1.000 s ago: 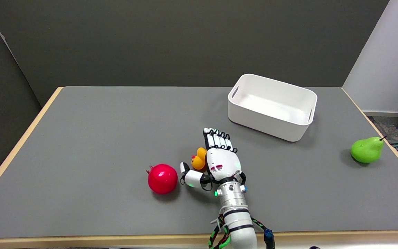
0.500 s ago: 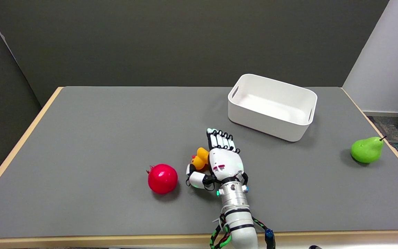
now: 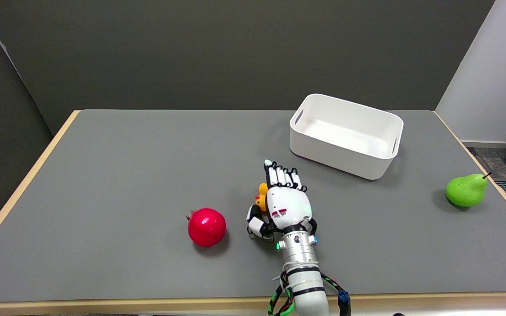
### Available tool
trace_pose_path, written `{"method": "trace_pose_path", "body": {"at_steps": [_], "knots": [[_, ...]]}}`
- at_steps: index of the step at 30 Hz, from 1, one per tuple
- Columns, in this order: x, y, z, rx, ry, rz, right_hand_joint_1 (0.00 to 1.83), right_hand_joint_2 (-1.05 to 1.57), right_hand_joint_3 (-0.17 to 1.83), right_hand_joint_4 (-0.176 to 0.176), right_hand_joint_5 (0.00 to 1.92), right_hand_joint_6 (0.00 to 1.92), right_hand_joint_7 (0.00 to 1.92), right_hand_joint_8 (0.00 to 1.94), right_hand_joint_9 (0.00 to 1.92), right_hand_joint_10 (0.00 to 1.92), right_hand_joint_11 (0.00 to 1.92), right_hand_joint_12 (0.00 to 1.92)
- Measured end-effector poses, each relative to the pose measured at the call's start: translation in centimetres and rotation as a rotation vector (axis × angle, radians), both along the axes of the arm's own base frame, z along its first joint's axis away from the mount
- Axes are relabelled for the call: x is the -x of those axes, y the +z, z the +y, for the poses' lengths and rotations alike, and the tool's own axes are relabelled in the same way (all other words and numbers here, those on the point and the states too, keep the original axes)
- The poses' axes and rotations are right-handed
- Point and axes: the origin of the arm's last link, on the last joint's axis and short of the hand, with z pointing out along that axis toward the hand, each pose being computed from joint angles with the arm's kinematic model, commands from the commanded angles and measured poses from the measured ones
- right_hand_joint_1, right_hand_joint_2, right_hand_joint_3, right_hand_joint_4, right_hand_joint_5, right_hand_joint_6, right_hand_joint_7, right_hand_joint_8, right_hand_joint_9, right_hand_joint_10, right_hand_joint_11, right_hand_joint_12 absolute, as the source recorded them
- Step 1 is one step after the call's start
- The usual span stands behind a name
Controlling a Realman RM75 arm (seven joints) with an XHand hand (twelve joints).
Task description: Pick up the yellow duck.
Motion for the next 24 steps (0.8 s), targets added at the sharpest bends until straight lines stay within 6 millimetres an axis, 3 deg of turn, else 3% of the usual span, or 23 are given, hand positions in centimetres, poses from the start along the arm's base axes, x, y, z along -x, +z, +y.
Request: {"method": "trace_pose_path", "body": {"at_steps": [3, 5, 11, 14, 18, 20, 24], "knots": [[-0.17, 0.01, -0.01, -0.001, 0.02, 0.026, 0.98, 0.95, 0.88, -0.176, 0.07, 0.41, 0.0, 1.53, 0.17, 1.29, 0.0, 0.9], [-0.28, 0.01, -0.03, -0.002, 0.033, 0.044, 1.03, 1.01, 0.83, -0.176, 0.05, 0.54, 0.0, 1.68, 0.2, 1.4, 0.0, 0.93], [-0.56, 0.01, -0.17, -0.006, 0.066, 0.086, 1.04, 1.02, 0.83, -0.176, 0.04, 0.63, 0.0, 1.74, 0.21, 1.48, 0.0, 0.97], [-0.62, 0.02, -0.22, -0.008, 0.075, 0.099, 0.96, 0.91, 0.83, -0.176, 0.05, 0.41, 0.0, 1.59, 0.22, 1.26, 0.0, 0.91], [-0.58, 0.04, -0.28, -0.011, 0.081, 0.102, 0.97, 0.8, 0.88, -0.176, 0.0, 0.3, 0.0, 1.34, 0.15, 1.05, 0.0, 0.8], [-0.51, 0.08, -0.27, -0.011, 0.081, 0.097, 0.97, 0.74, 0.97, -0.176, 0.04, 0.13, 0.0, 1.31, 0.16, 0.9, 0.0, 0.76], [-0.41, 0.13, -0.27, -0.012, 0.081, 0.088, 0.87, 0.73, 0.94, -0.176, 0.01, 0.12, 0.0, 1.21, 0.14, 0.87, 0.0, 0.69]]}}
